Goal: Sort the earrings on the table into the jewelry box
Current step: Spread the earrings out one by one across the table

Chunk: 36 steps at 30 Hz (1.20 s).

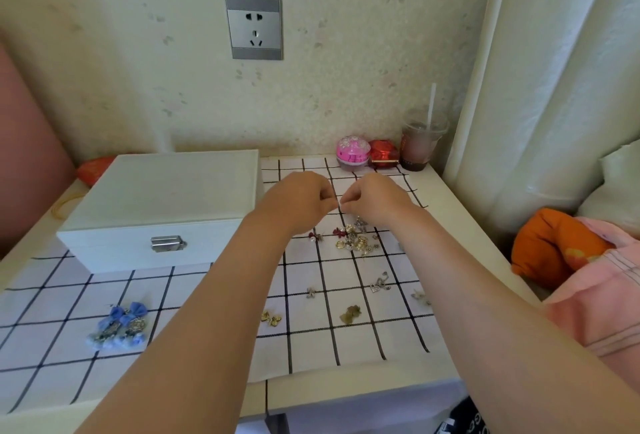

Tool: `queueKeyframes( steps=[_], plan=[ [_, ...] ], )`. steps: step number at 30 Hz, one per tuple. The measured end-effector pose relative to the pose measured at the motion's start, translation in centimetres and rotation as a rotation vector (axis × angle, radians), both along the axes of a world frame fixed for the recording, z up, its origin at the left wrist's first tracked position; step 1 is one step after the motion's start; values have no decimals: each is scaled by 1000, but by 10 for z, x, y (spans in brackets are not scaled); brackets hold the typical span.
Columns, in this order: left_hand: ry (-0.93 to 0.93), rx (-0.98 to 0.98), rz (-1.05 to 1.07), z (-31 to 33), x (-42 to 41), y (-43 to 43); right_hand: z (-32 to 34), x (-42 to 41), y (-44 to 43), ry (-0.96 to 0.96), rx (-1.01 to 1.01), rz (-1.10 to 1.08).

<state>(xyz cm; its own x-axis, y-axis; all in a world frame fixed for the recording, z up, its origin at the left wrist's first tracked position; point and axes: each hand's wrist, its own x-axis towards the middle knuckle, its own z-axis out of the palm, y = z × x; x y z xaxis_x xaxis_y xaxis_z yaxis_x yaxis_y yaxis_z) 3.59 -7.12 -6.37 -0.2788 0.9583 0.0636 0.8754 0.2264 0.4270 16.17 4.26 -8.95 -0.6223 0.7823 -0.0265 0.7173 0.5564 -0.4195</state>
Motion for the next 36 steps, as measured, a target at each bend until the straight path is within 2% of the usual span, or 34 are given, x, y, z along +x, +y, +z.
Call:
queueKeyframes(
  steps=[4, 8, 13, 15, 23, 36],
  plan=[
    [-11, -101, -68, -4, 3, -3, -1, -8, 1, -41, 73, -14],
    [-45, -184, -111, -4, 2, -9, -2, -9, 0, -27, 61, 0],
    [-103, -230, -155, -6, 6, -17, 7, 13, 8, 176, -60, -31],
    [-125, -250, -159, -7, 10, -19, 10, 27, 11, 197, -79, -12],
    [-82, -292, -182, -9, 18, -23, 6, 63, 4, 35, -146, 129],
    [-91, -273, -133, -3, 18, -46, 5, 58, -5, -98, -46, 179]
  ],
)
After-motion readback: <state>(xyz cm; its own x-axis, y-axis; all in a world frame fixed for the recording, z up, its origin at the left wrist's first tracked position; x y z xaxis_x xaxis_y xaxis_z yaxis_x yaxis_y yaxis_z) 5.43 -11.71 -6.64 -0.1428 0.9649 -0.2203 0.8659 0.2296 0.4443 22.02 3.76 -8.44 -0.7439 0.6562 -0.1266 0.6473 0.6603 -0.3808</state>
